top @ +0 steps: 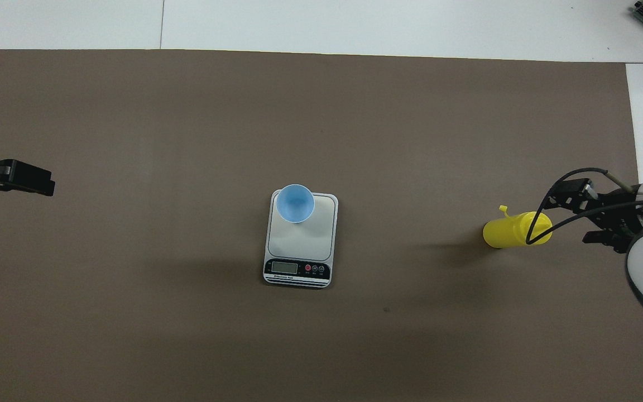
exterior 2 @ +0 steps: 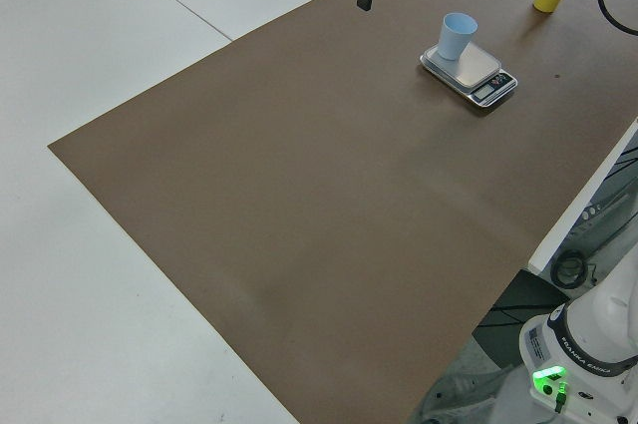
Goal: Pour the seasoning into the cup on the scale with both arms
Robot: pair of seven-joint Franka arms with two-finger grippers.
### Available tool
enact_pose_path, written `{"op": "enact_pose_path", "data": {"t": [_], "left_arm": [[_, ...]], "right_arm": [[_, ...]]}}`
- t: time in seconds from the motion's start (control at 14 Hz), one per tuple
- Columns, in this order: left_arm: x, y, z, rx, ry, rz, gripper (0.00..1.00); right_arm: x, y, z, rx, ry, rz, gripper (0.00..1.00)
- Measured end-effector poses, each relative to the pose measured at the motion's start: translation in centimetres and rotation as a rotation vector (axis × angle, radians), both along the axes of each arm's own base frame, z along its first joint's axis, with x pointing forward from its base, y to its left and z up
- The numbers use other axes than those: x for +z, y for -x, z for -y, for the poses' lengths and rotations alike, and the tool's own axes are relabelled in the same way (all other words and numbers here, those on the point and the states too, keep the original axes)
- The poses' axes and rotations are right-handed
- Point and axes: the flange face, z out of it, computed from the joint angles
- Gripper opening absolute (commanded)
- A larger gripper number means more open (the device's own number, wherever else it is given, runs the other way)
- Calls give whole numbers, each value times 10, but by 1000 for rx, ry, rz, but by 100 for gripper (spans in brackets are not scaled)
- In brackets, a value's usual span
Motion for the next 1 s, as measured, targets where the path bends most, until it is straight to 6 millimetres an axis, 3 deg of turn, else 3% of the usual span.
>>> {"op": "enact_pose_path", "data": {"t": [0.29, 0.64, 1.0], "left_arm": [[0, 0, 2, -3, 0, 0, 100], [0, 0, 2, -4, 0, 0, 100], [0, 0, 2, -4, 0, 0, 100]], "right_arm": [[40, -7, -53, 184, 55, 42, 100], [81, -13, -74, 276, 96, 46, 100], [114, -25, -114, 400, 183, 30, 100]]}}
